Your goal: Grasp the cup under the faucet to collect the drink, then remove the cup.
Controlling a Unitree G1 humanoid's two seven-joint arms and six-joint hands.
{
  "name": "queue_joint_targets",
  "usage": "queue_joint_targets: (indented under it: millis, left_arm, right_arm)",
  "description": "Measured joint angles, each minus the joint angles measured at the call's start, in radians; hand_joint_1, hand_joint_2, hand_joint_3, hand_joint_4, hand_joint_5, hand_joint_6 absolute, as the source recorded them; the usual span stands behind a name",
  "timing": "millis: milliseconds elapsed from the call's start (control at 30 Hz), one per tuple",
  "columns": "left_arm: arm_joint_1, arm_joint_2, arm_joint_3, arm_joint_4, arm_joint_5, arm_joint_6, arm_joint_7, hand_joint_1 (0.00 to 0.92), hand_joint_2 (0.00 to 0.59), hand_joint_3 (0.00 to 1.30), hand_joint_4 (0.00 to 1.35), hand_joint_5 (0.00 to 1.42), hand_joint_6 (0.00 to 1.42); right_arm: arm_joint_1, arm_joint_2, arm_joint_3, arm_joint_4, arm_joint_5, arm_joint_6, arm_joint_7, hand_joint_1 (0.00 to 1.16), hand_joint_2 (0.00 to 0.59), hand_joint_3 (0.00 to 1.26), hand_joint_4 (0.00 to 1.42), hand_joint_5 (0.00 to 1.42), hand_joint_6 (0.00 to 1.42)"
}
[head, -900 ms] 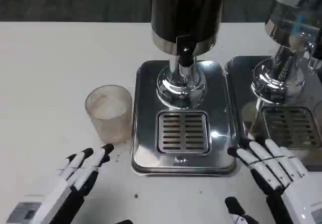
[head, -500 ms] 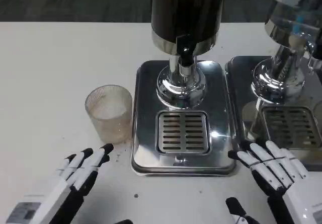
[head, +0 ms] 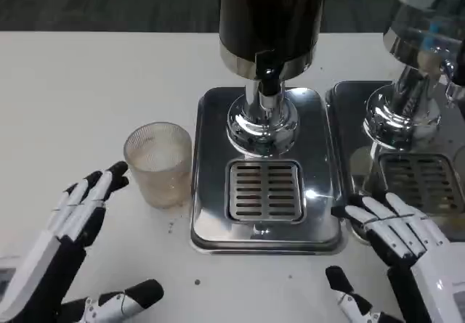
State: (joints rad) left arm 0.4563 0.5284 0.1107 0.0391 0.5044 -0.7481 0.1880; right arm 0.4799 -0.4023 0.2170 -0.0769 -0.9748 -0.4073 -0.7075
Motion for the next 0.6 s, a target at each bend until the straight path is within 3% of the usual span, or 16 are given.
queue_joint_targets:
  millis: [300,600]
  left_arm:
    - [-0.156,0.001,0.013,0.141,-0.046,-0.011,0.0,0.002,0.032,0.0,0.0,0.0,0.0]
    - [-0.333,0.004,0.017,0.341,-0.044,0.012,0.012,0.085,0.024,0.0,0.0,0.05,0.06]
  right_arm:
    - [-0.005,0.027,0.015,-0.002,0.003,0.011,0.0,0.46,0.404,0.35,0.27,0.19,0.26]
    - [-0.008,0.039,0.024,-0.004,0.021,0.013,0.011,0.47,0.412,0.38,0.33,0.24,0.28]
